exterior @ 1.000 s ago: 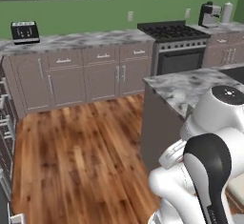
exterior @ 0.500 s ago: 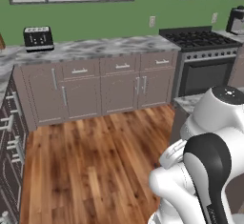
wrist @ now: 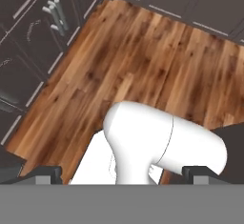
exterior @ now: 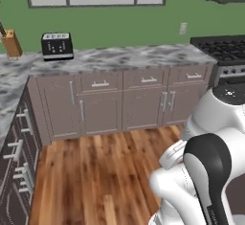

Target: Take the fork and place it on the left side of the plate. Then take the spoon and place it on the right side of the plate. Make sure they're directly next to the plate.

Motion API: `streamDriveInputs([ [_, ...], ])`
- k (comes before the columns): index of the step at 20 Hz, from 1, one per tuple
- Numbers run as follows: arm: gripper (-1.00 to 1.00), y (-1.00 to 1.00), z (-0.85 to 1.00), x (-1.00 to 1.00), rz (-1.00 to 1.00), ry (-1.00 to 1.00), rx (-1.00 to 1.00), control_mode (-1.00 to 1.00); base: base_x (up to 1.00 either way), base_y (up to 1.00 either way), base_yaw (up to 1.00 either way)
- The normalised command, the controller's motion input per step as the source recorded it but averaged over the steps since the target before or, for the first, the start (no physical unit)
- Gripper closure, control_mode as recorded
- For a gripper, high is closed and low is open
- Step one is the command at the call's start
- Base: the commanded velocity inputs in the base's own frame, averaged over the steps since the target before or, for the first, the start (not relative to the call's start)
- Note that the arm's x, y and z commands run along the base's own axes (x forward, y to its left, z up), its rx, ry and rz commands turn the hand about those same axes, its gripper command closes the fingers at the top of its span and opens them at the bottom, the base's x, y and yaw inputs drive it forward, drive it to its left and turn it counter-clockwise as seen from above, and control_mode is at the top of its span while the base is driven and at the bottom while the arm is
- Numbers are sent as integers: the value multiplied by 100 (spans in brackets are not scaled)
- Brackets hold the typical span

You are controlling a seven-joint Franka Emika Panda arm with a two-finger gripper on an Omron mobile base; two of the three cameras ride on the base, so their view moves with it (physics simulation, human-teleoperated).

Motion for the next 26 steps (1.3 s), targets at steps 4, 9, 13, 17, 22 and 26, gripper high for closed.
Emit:
streamDriveInputs([
  [4, -100, 0, 0, 0, 0, 0, 0, 100, 100, 24, 30],
  [9, -100, 0, 0, 0, 0, 0, 0, 100, 100, 21, 33],
  [13, -100, 0, 0, 0, 0, 0, 0, 100, 100, 19, 35],
  [17, -100, 0, 0, 0, 0, 0, 0, 100, 96, 17, 38],
  [22, -100, 0, 0, 0, 0, 0, 0, 100, 86, 15, 40],
  [26, -100, 0, 0, 0, 0, 0, 0, 100, 74, 10, 43],
])
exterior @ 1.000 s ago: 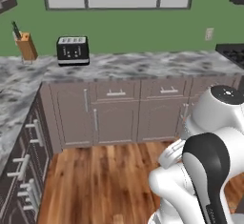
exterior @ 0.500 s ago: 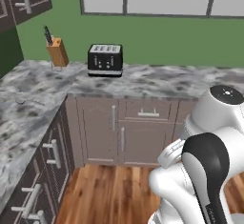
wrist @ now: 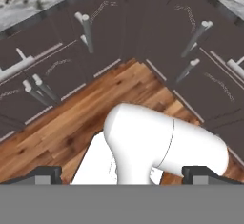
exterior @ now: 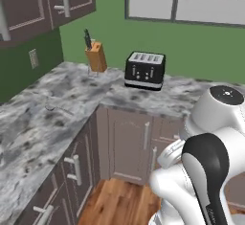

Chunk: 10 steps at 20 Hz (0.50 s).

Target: Take the fork and place it on the left side of the plate. Then take the spoon and place it on the right side of the plate. Make sure they're directly next to the plate.

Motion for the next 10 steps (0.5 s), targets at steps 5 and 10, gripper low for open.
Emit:
streamDriveInputs([
  [5, -100, 0, 0, 0, 0, 0, 0, 100, 58, 14, 45],
  [10, -100, 0, 0, 0, 0, 0, 0, 100, 49, 17, 47],
])
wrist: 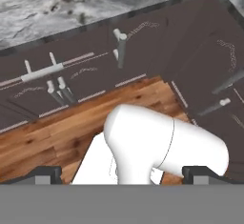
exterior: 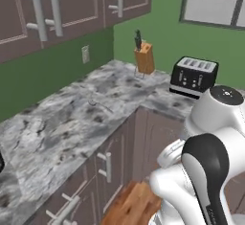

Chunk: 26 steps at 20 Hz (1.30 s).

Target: Take the fork and place it on the left side of the plate. Then take the spoon and place it on the right side of the plate. Make sure they're directly next to the plate.

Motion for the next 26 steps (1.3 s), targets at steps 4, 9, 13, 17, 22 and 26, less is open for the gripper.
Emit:
streamDriveInputs([
  [4, -100, 0, 0, 0, 0, 0, 0, 100, 95, 1, 39],
  [9, -100, 0, 0, 0, 0, 0, 0, 100, 100, 0, 32],
  [13, -100, 0, 0, 0, 0, 0, 0, 100, 85, -4, 27],
  [17, -100, 0, 0, 0, 0, 0, 0, 100, 68, -21, 28],
  [22, -100, -7, -3, 17, 5, 3, 1, -100, 63, -25, 23],
  [26, -100, -27, -13, 98, 25, 15, 6, -100, 0, 0, 0],
])
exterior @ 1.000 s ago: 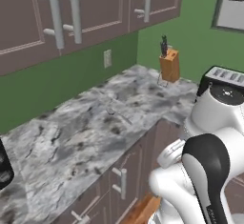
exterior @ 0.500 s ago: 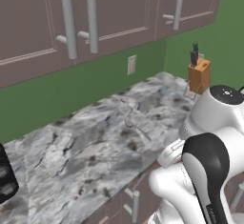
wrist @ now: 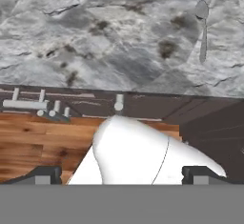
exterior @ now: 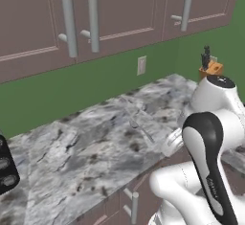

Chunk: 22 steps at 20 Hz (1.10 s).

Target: Take the fork and place it on the left side of the plate. Then take the spoon and place it on the right side of the plate. Make sure they're directly next to the plate.

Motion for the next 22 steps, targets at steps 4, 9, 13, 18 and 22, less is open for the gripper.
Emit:
streamDriveInputs([
  [4, -100, -12, -2, 100, 23, 10, 9, -100, 0, 0, 0],
  [9, -100, -26, -14, 95, 19, 14, 7, -100, 0, 0, 0],
  [13, -100, -22, -45, 43, 3, 16, 0, -100, 0, 0, 0],
  [18, -100, 3, -51, 38, -11, 12, 0, -100, 0, 0, 0],
  [22, -100, 20, -50, 45, -16, 6, 0, -100, 0, 0, 0],
])
